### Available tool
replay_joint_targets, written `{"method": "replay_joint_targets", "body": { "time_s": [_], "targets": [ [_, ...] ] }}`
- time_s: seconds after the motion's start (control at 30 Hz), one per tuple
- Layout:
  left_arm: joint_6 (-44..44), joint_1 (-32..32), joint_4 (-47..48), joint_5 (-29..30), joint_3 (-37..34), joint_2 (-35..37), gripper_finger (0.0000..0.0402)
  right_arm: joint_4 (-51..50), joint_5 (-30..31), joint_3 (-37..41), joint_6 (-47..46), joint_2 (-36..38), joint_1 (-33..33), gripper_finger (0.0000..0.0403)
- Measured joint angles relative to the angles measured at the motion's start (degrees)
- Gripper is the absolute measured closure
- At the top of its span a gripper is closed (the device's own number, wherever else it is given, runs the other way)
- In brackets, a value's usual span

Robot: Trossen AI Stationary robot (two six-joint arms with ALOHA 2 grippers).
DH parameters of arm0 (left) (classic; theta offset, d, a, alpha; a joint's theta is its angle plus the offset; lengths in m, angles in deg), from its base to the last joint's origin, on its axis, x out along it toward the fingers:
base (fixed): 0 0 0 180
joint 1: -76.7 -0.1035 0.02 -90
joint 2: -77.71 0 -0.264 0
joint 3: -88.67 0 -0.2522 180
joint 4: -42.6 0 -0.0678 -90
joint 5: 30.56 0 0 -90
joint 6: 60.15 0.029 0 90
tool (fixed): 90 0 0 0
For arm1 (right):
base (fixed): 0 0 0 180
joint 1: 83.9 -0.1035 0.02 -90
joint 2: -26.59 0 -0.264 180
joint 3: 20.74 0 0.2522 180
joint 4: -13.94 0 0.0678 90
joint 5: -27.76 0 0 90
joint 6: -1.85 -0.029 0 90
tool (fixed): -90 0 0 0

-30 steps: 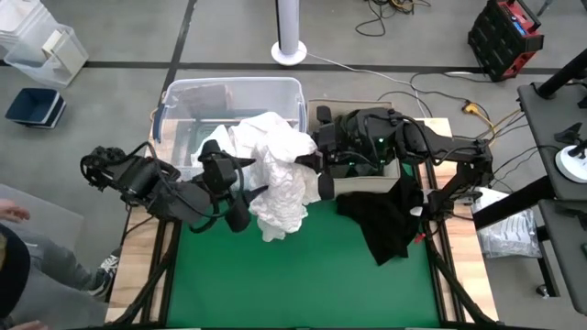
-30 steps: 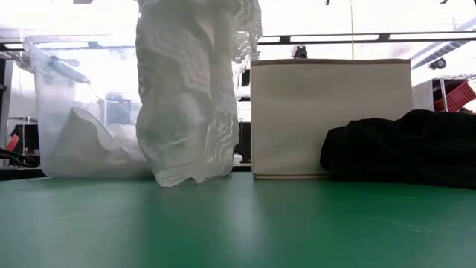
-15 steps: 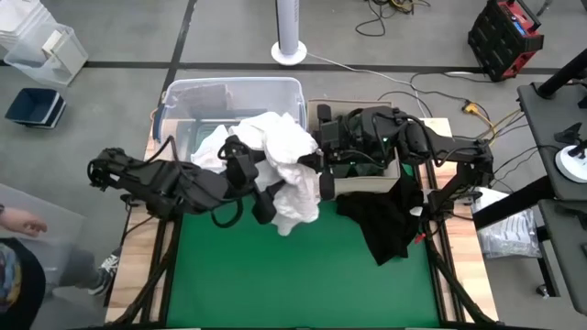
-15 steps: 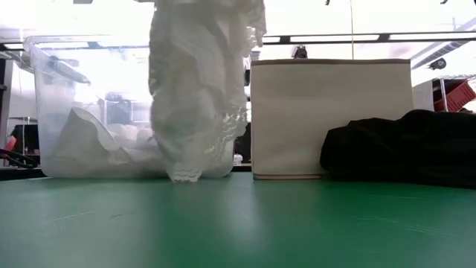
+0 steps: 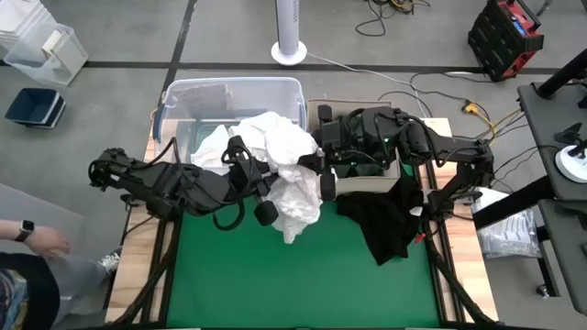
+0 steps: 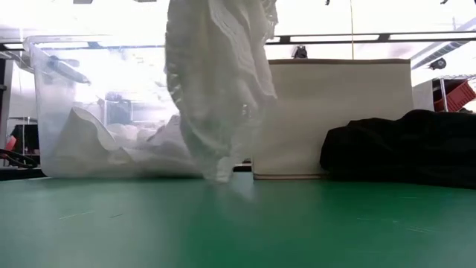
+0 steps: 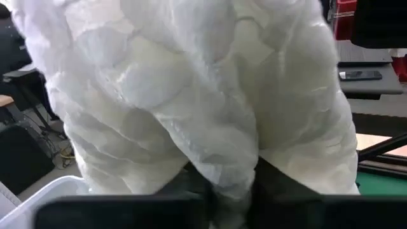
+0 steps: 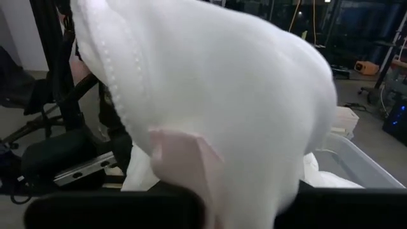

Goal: Sort clothes
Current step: Put the white blouse into the transparent laundry bin

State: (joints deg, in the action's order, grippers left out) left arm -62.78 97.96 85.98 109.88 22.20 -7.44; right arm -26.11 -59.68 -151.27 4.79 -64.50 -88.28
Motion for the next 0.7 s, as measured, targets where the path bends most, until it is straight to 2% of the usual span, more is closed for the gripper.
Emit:
{"method": "replay_joint_targets", "body": {
  "time_s": [0.07,0.23,0.33,0.57,0.7],
  "targets": [
    [0.33,0.0,-0.29,-0.04,0.0,0.02,0.0382,-0.26,0.21,-0.04,-0.34,0.0,0.0,0.0351],
    [1.72,0.38,-0.11,0.11,0.59,0.76,0.0392,-1.55,0.48,-0.11,-3.36,0.36,0.04,0.0321],
    [3.53,0.84,0.32,2.14,2.71,1.31,0.0393,-4.1,0.61,-0.15,-4.97,1.24,0.15,0.0297],
    [5.15,0.81,8.42,3.96,11.94,1.97,0.0394,-14.85,5.13,-0.11,-7.48,4.03,0.39,0.0239],
    [5.17,0.85,14.49,10.55,18.49,1.3,0.0394,-19.75,5.63,-0.09,-8.26,5.72,0.42,0.0214]
  ]
}}
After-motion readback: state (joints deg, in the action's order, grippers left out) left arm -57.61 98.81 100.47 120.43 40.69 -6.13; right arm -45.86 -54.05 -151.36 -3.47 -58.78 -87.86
